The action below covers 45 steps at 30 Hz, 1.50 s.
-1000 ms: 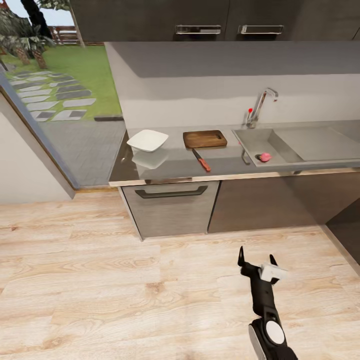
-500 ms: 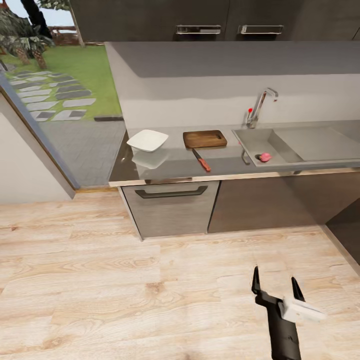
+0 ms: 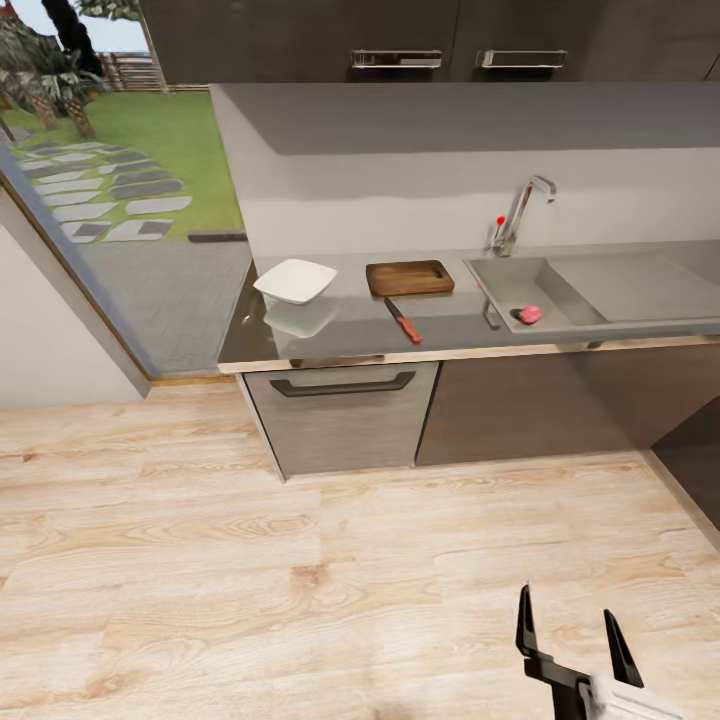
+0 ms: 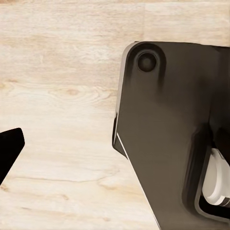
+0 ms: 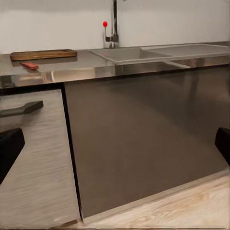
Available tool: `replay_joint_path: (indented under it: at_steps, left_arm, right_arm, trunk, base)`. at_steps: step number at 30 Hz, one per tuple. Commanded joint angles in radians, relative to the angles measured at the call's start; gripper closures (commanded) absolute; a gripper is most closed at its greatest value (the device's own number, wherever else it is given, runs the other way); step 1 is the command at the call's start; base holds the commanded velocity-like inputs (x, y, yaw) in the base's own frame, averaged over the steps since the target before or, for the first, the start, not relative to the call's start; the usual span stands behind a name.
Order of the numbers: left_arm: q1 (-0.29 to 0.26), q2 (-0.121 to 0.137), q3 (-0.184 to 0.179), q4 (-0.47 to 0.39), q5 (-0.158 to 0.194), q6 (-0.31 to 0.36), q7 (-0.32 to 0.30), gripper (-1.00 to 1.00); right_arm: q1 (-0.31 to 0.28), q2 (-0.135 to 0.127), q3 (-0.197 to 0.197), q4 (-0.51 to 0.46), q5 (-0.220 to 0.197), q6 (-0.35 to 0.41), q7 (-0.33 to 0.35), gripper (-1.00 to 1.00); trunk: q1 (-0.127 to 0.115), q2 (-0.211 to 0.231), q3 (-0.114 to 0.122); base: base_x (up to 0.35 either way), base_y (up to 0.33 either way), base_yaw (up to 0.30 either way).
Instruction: In the kitchen, take the Vidalia onion out of the sink, dice it on the chopping board with the paring knife, put the diced onion into the bowl on the countertop, then place both the paring knife and the chopping board into the sink.
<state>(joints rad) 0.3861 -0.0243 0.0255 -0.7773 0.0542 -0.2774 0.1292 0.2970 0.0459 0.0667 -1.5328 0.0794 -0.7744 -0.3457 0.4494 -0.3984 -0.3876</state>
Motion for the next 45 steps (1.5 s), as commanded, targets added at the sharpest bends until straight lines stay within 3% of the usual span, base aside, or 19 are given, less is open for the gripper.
replay_joint_path:
  at_steps: [1,19,25,32,45]
  left_arm:
    - [0.000,0.000,0.001,-0.001,0.006,-0.002,-0.001,-1.00]
    - [0.000,0.004,0.001,-0.002,0.006,-0.005,-0.003,-1.00]
    - [0.000,0.017,0.001,-0.004,0.007,-0.009,-0.003,-1.00]
    - [0.000,0.019,0.001,0.001,0.008,-0.049,-0.003,-1.00]
    - [0.000,0.020,0.001,0.001,0.009,-0.060,-0.003,-1.00]
  right_arm:
    - [0.001,0.000,0.001,0.010,0.009,-0.003,-0.009,-1.00]
    - [0.002,0.006,0.001,0.117,0.003,-0.010,-0.011,-1.00]
    - [0.002,0.013,0.000,0.155,0.002,-0.012,-0.012,-1.00]
    - [0.002,0.014,-0.001,0.166,0.002,-0.014,-0.012,-1.00]
    - [0.002,0.014,-0.001,0.169,0.002,-0.015,-0.012,-1.00]
  trunk:
    - [0.001,-0.002,-0.001]
    - [0.001,-0.002,-0.001]
    - [0.001,-0.002,0.000]
    - [0.001,-0.002,0.006]
    - [0.001,-0.002,0.025]
  base:
    - [0.000,0.000,0.000]
    - [0.000,0.000,0.000]
    - [0.000,0.000,0.000]
    - [0.000,0.000,0.000]
    - [0.000,0.000,0.000]
